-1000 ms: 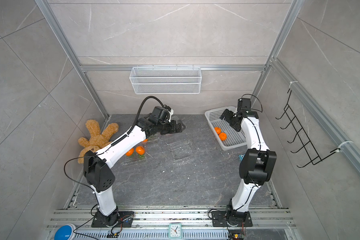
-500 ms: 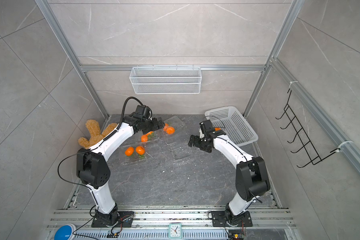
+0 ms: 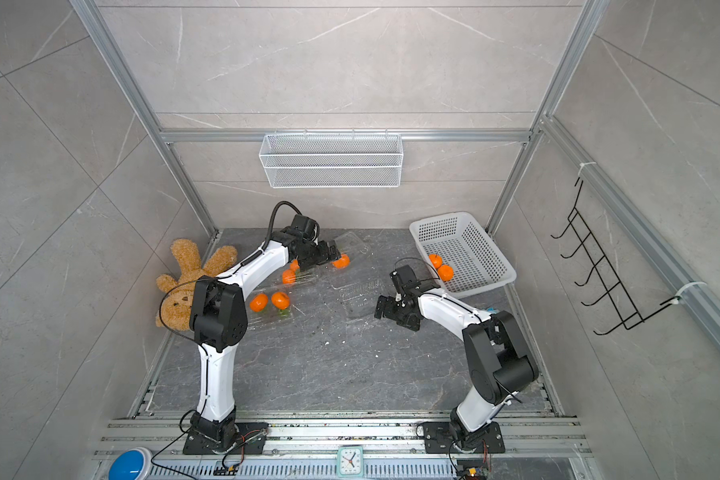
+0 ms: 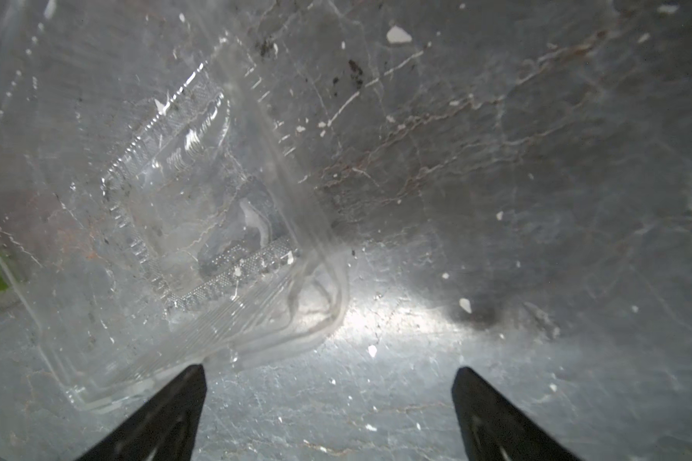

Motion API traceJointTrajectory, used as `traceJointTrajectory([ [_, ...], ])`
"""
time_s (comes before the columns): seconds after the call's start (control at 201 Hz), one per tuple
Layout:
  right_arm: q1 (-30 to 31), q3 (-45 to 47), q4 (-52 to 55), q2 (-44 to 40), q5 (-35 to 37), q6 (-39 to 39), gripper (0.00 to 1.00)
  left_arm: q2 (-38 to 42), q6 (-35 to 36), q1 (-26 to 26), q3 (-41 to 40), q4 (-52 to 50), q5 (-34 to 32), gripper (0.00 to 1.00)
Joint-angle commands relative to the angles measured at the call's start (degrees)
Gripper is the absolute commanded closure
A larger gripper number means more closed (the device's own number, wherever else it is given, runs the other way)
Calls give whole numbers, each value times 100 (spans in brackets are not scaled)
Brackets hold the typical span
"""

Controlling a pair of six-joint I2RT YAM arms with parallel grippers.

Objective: Take oranges out of containers
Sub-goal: Move the packing box to the center of the board.

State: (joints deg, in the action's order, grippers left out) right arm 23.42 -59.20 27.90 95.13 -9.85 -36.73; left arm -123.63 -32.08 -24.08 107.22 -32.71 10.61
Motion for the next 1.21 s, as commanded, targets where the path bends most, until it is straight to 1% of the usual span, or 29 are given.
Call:
traceJointTrajectory([
  [0.0, 40, -16, -300, 152, 166, -191, 11, -179, -134, -168, 395, 169, 241, 0],
  [0.175, 40, -262, -265, 315, 370, -163, 23, -422, -316, -357, 681, 274, 305, 0],
  [0.344, 39, -205, -326, 228, 431, -367, 30, -680, -423, -470, 1077, 274, 352, 0],
  [0.538, 26, -112, -221, -58, 649, -601, 30, -950, -573, -619, 1657, 304, 439, 0],
  [0.558, 27, -118, -203, -65, 670, -619, 30, -1146, -590, -639, 1729, 303, 447, 0],
  [0.743, -208, -219, -109, -39, 690, -768, 30, -1665, -839, -841, 2435, 323, 627, 0],
  [0.897, -491, -463, -153, 194, 649, -646, 30, -1947, -987, -941, 2838, 385, 658, 0],
  [0.972, -624, -652, -171, 400, 548, -570, 31, -1989, -1044, -941, 2894, 422, 700, 0],
  [1.107, -792, -1021, -187, 651, 574, -519, 33, -1965, -1001, -923, 2935, 463, 671, 0],
  [1.207, -819, -1415, -115, 909, 596, -493, 36, -1963, -963, -891, 3047, 395, 653, 0],
])
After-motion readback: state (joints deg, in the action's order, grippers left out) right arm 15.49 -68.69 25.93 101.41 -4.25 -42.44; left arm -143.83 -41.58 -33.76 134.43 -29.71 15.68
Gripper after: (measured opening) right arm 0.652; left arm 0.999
